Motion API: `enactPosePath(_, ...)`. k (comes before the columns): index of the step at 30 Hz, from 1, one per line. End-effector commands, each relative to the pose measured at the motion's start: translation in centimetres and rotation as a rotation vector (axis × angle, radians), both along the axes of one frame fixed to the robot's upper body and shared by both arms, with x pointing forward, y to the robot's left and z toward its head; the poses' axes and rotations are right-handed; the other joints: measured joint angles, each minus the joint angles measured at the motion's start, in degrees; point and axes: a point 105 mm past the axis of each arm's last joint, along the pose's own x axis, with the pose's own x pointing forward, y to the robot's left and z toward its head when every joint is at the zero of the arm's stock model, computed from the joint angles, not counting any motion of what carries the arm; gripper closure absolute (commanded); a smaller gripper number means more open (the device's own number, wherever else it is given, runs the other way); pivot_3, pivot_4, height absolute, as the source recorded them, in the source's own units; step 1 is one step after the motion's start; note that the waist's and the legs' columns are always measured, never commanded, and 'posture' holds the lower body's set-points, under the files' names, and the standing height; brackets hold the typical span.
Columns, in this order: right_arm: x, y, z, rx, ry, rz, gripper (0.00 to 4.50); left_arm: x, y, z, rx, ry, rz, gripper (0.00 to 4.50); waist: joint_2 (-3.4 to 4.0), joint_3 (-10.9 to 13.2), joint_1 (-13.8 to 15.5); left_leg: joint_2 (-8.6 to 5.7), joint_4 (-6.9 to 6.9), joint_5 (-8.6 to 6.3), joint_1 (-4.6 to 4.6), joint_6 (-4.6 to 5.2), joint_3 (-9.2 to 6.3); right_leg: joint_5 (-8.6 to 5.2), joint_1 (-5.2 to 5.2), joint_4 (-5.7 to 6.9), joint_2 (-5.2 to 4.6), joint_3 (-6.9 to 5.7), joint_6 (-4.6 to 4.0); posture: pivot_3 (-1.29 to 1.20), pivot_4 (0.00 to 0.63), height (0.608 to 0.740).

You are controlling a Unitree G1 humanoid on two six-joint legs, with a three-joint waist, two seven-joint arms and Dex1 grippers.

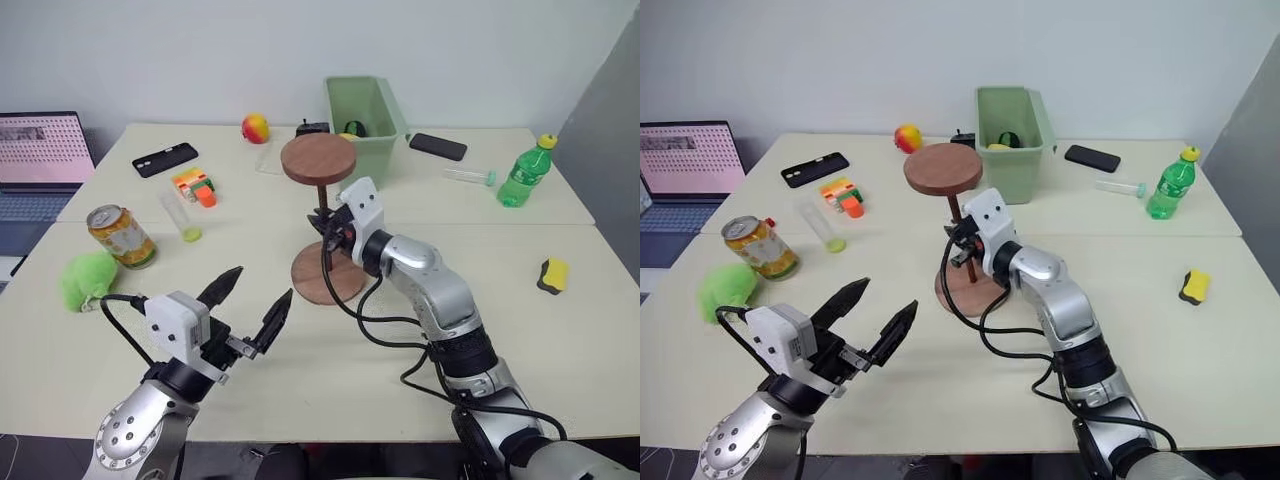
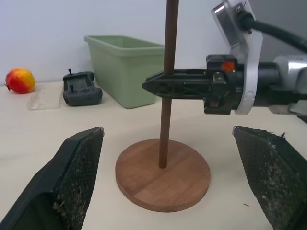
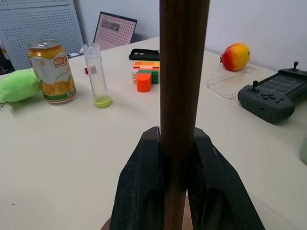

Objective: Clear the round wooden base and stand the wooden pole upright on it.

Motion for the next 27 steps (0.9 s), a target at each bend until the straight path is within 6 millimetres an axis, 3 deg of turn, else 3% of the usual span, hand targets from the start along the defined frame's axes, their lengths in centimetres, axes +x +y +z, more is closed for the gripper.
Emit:
enactPosePath(1, -0.5, 0.0, -4.4, -0.078, 0.192, 0.002, 4.23, -0.2, -0.2, 0.8, 0.004, -0.048, -0.008, 0.0, 0.13, 0.1, 0.0, 0.0, 0.0, 0.0, -0.12, -0.01, -0.01, 0.01, -0.12, 0.0, 0.0, -0.01, 0.01, 0.0, 0.15, 0.74)
enactPosePath(14, -0.7, 0.5, -4.0, -0.077, 0.183, 0.019, 4.23, 0.1, -0.2, 0.9, 0.006, -0.049, -0.006, 0.0, 0.2, 0.2, -0.2, 0.0, -0.05, -0.03, -0.19, -0.01, 0.01, 0.01, -0.21, 0.0, 0.0, -0.02, 0.01, 0.0, 0.15, 0.74)
enactPosePath(16, -0.9, 0.5, -3.9, -0.073, 0.179, 0.036, 3.52, 0.0, -0.2, 0.9, 0.007, -0.046, -0.007, 0.0, 0.18, 0.2, -0.2, 0.0, -0.05, -0.03, -0.19, -0.01, 0.01, 0.01, -0.21, 0.0, 0.0, -0.02, 0.01, 0.0, 0.15, 0.74)
enactPosePath(19, -1.1, 0.3, -3.7, -0.071, 0.176, 0.043, 2.81, -0.1, -0.3, 0.9, 0.006, -0.043, -0.011, 0.0, 0.0, 1.1, -0.1, 0.0, -0.01, -0.03, -0.26, -0.01, -0.02, 0.01, -0.24, 0.01, 0.0, -0.06, 0.0, 0.0, 0.15, 0.74)
enactPosePath(23, -1.0, 0.1, -3.2, -0.068, 0.172, 0.047, 1.85, -0.1, -0.3, 0.9, 0.006, -0.042, -0.013, 0.0, -0.06, 1.3, -0.1, -0.04, 0.34, 0.14, -1.69, -0.25, 0.1, 0.11, -1.73, 0.49, -0.02, 0.05, 0.12, 0.0, 0.15, 0.74)
enactPosePath(27, -1.0, 0.0, -2.9, -0.063, 0.171, 0.045, 1.09, 0.2, -0.3, 0.9, 0.006, -0.042, -0.019, 0.0, -0.07, 1.3, -0.1, 0.03, 0.43, 0.15, -2.15, -0.27, 0.11, 0.1, -2.18, 0.62, -0.02, -0.03, 0.13, 0.0, 0.15, 0.74)
